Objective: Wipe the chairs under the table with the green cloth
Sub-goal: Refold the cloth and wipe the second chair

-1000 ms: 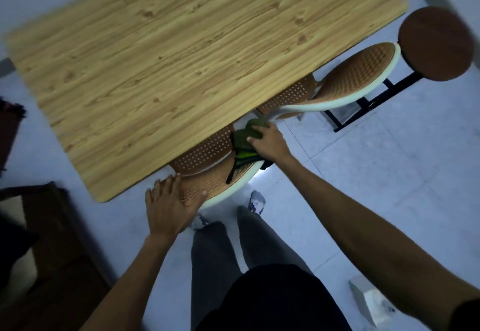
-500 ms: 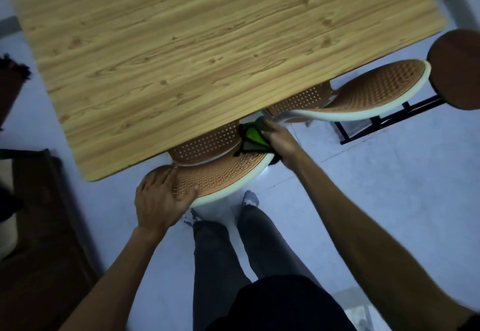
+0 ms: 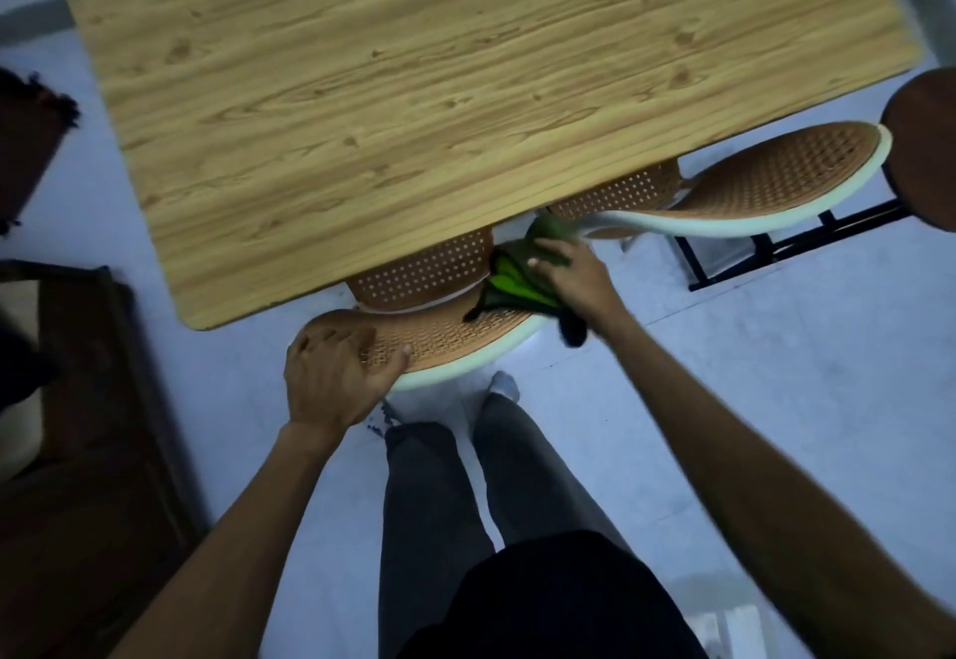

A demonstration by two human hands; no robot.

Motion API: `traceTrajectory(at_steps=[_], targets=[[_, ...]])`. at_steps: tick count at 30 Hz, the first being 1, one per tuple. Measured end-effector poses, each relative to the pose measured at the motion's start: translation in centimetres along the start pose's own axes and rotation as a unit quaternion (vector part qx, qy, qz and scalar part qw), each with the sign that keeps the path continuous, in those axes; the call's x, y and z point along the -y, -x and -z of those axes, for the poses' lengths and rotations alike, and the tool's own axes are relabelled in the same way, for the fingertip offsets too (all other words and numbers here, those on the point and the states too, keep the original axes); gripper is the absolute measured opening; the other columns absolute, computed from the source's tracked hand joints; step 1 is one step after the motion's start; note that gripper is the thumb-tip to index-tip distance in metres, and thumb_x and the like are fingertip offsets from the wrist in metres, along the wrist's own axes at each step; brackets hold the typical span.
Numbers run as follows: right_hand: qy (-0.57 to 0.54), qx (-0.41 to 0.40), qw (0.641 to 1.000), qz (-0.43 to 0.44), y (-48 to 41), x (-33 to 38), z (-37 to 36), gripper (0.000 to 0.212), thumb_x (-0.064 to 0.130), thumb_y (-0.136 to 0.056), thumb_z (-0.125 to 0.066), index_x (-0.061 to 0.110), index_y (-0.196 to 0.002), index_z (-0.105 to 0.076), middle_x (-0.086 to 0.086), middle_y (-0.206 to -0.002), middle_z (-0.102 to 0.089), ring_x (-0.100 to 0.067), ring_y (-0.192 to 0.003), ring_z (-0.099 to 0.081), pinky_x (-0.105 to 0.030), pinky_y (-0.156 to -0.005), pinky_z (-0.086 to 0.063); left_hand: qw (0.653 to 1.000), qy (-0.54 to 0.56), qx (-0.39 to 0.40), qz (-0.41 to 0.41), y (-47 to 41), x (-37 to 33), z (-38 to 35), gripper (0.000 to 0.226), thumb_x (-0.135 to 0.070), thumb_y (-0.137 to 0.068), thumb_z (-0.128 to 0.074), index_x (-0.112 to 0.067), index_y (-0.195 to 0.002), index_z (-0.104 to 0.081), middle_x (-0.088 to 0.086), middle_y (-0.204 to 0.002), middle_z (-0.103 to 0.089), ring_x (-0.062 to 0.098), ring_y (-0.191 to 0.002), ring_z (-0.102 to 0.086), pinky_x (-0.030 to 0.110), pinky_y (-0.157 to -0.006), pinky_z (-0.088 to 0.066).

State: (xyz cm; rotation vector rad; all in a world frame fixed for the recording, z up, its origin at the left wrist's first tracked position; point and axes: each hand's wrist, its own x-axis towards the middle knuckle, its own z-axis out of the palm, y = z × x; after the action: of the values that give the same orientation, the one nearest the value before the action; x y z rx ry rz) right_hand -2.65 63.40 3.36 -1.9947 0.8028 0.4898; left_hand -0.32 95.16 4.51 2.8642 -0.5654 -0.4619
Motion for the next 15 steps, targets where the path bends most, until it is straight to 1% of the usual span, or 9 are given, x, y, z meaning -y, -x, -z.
traceTrajectory(at_steps=[1, 3, 5, 7, 9, 11, 12, 13, 15], targets=[[-0.054, 0.06, 0.996, -0.033, -2.2, 0.3, 1.0, 0.036, 0.023, -0.096, -0.057, 0.021, -0.132, -0.063, -0.011, -0.139, -0.057, -0.018, -0.11, -0.062, -0.024, -0.087, -0.052, 1.0, -0.007, 0.007, 0.007, 0.1, 0.0, -0.1, 0.062, -0.068, -0.084, -0.049, -0.014, -0.091, -0.078, 0.003, -0.1, -0.078, 0.022, -0.1, -0.069, 0.038, -0.089, -0.052], [-0.159, 0.161, 0.965, -0.132, -5.6, 0.6, 2.0, 0.027, 0.014, -0.1, -0.047, 0.01, -0.117, -0.067, -0.009, -0.097, -0.069, -0.013, -0.067, -0.067, -0.019, -0.053, -0.052, 1.0, -0.01, 0.006, 0.008, 0.0, 0.1, -0.4, 0.062, -0.068, -0.085, -0.048, -0.015, -0.088, -0.078, 0.003, -0.097, -0.078, 0.022, -0.097, -0.069, 0.039, -0.087, -0.053], [-0.216, 0.194, 0.931, -0.22, -7.5, 0.7, 2.0, 0.026, 0.018, -0.103, -0.045, 0.003, -0.093, -0.064, -0.006, -0.063, -0.061, -0.017, -0.045, -0.059, -0.023, -0.043, -0.049, 1.0, -0.008, -0.004, 0.0, -0.1, 0.2, -0.5, 0.061, -0.068, -0.086, -0.048, -0.014, -0.085, -0.078, 0.002, -0.093, -0.078, 0.022, -0.094, -0.069, 0.039, -0.084, -0.053], [-0.19, 0.202, 0.931, -0.239, -8.2, 0.9, 1.8, 0.029, 0.023, -0.102, -0.048, 0.004, -0.085, -0.061, -0.005, -0.058, -0.055, -0.019, -0.044, -0.054, -0.025, -0.043, -0.047, 1.0, -0.007, -0.015, -0.006, -0.1, 0.3, -0.8, 0.062, -0.067, -0.087, -0.046, -0.014, -0.08, -0.077, 0.003, -0.085, -0.077, 0.023, -0.086, -0.07, 0.038, -0.078, -0.053], [-0.103, 0.213, 0.952, -0.192, -7.8, 1.6, 2.3, 0.024, 0.024, -0.101, -0.049, 0.005, -0.094, -0.062, -0.008, -0.07, -0.058, -0.018, -0.052, -0.057, -0.028, -0.048, -0.047, 1.0, -0.01, -0.025, -0.006, 0.0, 0.4, -1.1, 0.064, -0.067, -0.088, -0.044, -0.013, -0.074, -0.077, 0.005, -0.076, -0.076, 0.024, -0.079, -0.069, 0.037, -0.072, -0.052], [0.059, 0.215, 0.973, -0.062, -6.3, 2.2, 2.8, 0.026, 0.02, -0.101, -0.045, 0.008, -0.117, -0.06, -0.015, -0.102, -0.063, -0.023, -0.081, -0.062, -0.03, -0.063, -0.045, 1.0, -0.009, -0.025, 0.004, 0.0, 0.4, -1.3, 0.063, -0.066, -0.087, -0.044, -0.013, -0.073, -0.076, 0.005, -0.074, -0.075, 0.025, -0.077, -0.069, 0.037, -0.072, -0.052], [0.174, 0.21, 0.962, 0.027, -5.3, 2.3, 2.8, 0.034, 0.019, -0.102, -0.043, 0.008, -0.131, -0.055, -0.021, -0.124, -0.059, -0.03, -0.102, -0.059, -0.032, -0.074, -0.043, 1.0, -0.009, -0.026, 0.011, 0.0, 0.3, -1.4, 0.062, -0.065, -0.086, -0.045, -0.013, -0.073, -0.076, 0.005, -0.073, -0.074, 0.026, -0.077, -0.069, 0.037, -0.073, -0.051], [0.289, 0.204, 0.928, 0.114, -3.9, 2.6, 2.5, 0.042, 0.02, -0.103, -0.04, 0.009, -0.143, -0.046, -0.023, -0.144, -0.048, -0.036, -0.125, -0.049, -0.035, -0.091, -0.04, 1.0, -0.004, -0.022, 0.019, 0.1, 0.2, -1.2, 0.06, -0.064, -0.085, -0.046, -0.013, -0.072, -0.076, 0.006, -0.071, -0.074, 0.027, -0.076, -0.068, 0.037, -0.073, -0.051], [0.464, 0.167, 0.844, 0.21, -0.4, 2.8, 1.1, 0.056, 0.033, -0.104, -0.034, 0.019, -0.157, -0.022, -0.01, -0.164, -0.022, -0.04, -0.148, -0.019, -0.05, -0.116, -0.019, 0.999, 0.011, -0.03, 0.03, 0.2, 0.0, -0.9, 0.058, -0.061, -0.083, -0.049, -0.011, -0.073, -0.077, 0.007, -0.073, -0.075, 0.028, -0.077, -0.069, 0.038, -0.075, -0.052]])
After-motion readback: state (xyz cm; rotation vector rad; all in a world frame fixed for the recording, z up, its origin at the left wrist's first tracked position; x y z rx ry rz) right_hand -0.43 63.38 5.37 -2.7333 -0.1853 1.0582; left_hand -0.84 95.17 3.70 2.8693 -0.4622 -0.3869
